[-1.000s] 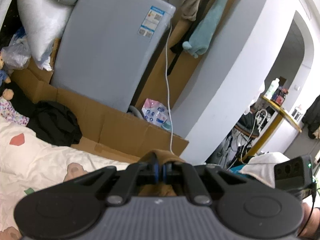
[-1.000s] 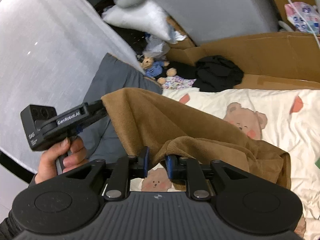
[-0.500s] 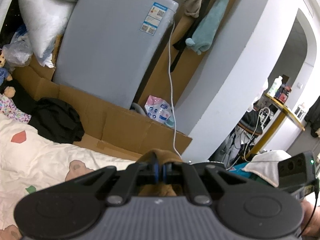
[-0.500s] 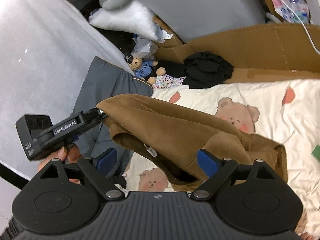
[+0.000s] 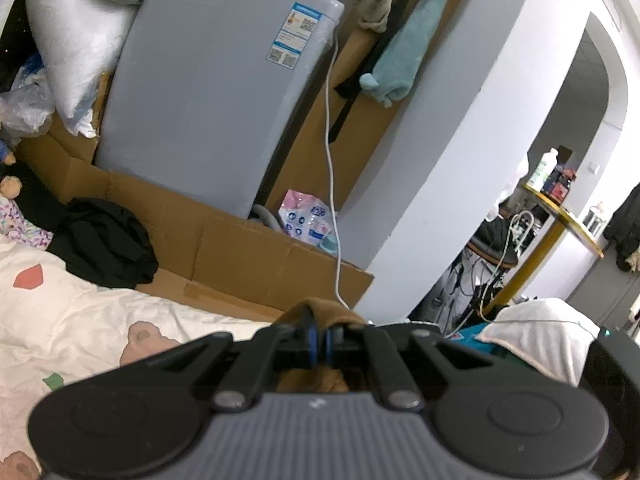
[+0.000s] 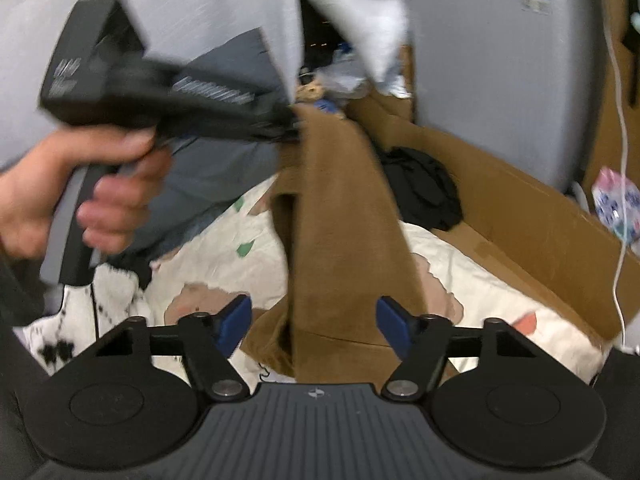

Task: Fold clothes
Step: 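Lower the held garment onto the bed with both grippers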

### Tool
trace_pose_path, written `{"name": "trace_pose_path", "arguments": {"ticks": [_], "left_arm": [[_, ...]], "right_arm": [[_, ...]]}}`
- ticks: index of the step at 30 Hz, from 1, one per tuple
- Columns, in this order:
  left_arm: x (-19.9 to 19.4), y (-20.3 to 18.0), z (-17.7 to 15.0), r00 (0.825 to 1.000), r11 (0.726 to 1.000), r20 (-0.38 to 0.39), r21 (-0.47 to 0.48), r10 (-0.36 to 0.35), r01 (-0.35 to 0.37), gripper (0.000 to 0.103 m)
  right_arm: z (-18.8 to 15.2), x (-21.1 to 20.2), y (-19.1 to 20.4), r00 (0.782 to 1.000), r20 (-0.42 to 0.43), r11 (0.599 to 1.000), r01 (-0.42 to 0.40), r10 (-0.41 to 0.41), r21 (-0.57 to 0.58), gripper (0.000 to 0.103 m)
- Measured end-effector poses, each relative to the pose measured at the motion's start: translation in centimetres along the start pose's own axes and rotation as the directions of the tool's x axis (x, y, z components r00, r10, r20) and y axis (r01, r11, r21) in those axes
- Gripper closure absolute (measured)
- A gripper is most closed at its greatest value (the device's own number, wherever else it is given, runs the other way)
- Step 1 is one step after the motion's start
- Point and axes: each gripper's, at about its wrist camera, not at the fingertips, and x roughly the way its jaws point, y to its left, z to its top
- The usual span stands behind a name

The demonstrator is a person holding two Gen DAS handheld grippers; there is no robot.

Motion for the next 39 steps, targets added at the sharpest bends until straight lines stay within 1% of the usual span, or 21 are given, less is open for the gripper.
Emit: {"name": "trace_pose_path", "arguments": {"ticks": [3, 5, 6, 8, 9, 10, 12, 16, 21, 22, 24, 27, 29, 30, 32, 33, 35, 39], "left_arm": [[0.3, -0.2, 0.1, 1.000, 1.000, -0.002, -0.022, -0.011, 0.011, 0.099], [0.5, -0.6, 0.1, 1.000, 1.000, -0.005, -0.018, -0.019, 0.019, 0.099], [0.6, -0.9, 0.1, 1.000, 1.000, -0.006, -0.011, -0.023, 0.023, 0.099], [0.7, -1.2, 0.0, 1.000, 1.000, -0.007, 0.004, -0.026, 0.026, 0.099], [0.7, -1.2, 0.0, 1.000, 1.000, -0.007, 0.004, -0.026, 0.026, 0.099], [0.8, -1.2, 0.0, 1.000, 1.000, -0.006, 0.004, -0.028, 0.028, 0.098], [0.8, -1.1, -0.1, 1.000, 1.000, -0.009, 0.004, -0.027, 0.027, 0.098], [1.4, -1.1, 0.0, 0.999, 1.000, -0.025, 0.010, -0.021, 0.021, 0.099], [2.9, -3.1, -0.1, 0.996, 0.997, -0.070, 0.059, -0.048, 0.052, 0.099], [3.4, -3.8, -0.2, 0.994, 0.995, -0.090, 0.073, -0.058, 0.064, 0.099], [4.4, -5.1, -0.6, 0.988, 0.992, -0.134, 0.097, -0.073, 0.086, 0.099], [5.5, -6.0, -1.1, 0.981, 0.989, -0.176, 0.099, -0.088, 0.107, 0.099], [7.0, -6.5, -1.6, 0.969, 0.987, -0.220, 0.084, -0.114, 0.136, 0.099], [7.2, -6.5, -1.7, 0.967, 0.987, -0.225, 0.081, -0.116, 0.138, 0.099], [8.8, -6.8, -2.2, 0.957, 0.987, -0.265, 0.075, -0.118, 0.143, 0.099], [9.0, -6.7, -2.2, 0.956, 0.987, -0.269, 0.074, -0.117, 0.142, 0.099], [10.7, -6.6, -2.5, 0.949, 0.989, -0.295, 0.060, -0.112, 0.135, 0.099], [13.8, -6.6, -3.3, 0.930, 0.989, -0.348, 0.041, -0.118, 0.141, 0.099]], "right_arm": [[0.3, 0.8, 0.6, 1.000, -0.018, 1.000, 0.018, -0.018, -0.016, 0.040], [0.4, 1.5, 0.4, 0.997, -0.033, 0.998, 0.069, -0.069, -0.004, 0.040], [0.5, 1.7, 0.3, 0.996, -0.035, 0.997, 0.081, -0.081, 0.002, 0.041], [0.6, 2.3, -0.4, 0.994, -0.045, 0.995, 0.099, -0.098, 0.025, 0.058], [0.6, 2.3, -0.7, 0.993, -0.046, 0.994, 0.105, -0.104, 0.027, 0.073], [0.6, 2.3, -1.1, 0.991, -0.047, 0.992, 0.124, -0.123, 0.028, 0.079], [0.4, 2.0, -2.0, 0.988, -0.044, 0.988, 0.151, -0.149, 0.032, 0.082], [-0.3, 0.5, -4.2, 0.981, -0.029, 0.979, 0.195, -0.193, 0.058, 0.083], [-1.2, -1.1, -6.4, 0.970, -0.020, 0.965, 0.243, -0.242, 0.095, 0.083], [-1.4, -1.3, -6.9, 0.968, -0.020, 0.962, 0.252, -0.252, 0.104, 0.083], [-1.9, -1.6, -7.6, 0.963, -0.023, 0.957, 0.268, -0.268, 0.113, 0.083], [-2.8, -1.0, -8.7, 0.956, -0.043, 0.946, 0.293, -0.290, 0.139, 0.083], [-3.4, -0.7, -9.2, 0.955, -0.059, 0.943, 0.296, -0.291, 0.149, 0.082], [-3.7, -0.6, -9.4, 0.955, -0.068, 0.944, 0.295, -0.288, 0.151, 0.082], [-4.1, -0.2, -9.7, 0.955, -0.080, 0.943, 0.295, -0.286, 0.151, 0.082], [-4.3, 0.0, -9.8, 0.954, -0.086, 0.943, 0.297, -0.287, 0.151, 0.082], [-4.9, 0.2, -10.3, 0.952, -0.102, 0.942, 0.300, -0.287, 0.151, 0.082], [-5.9, 0.4, -11.6, 0.951, -0.124, 0.943, 0.299, -0.283, 0.145, 0.082]]}}
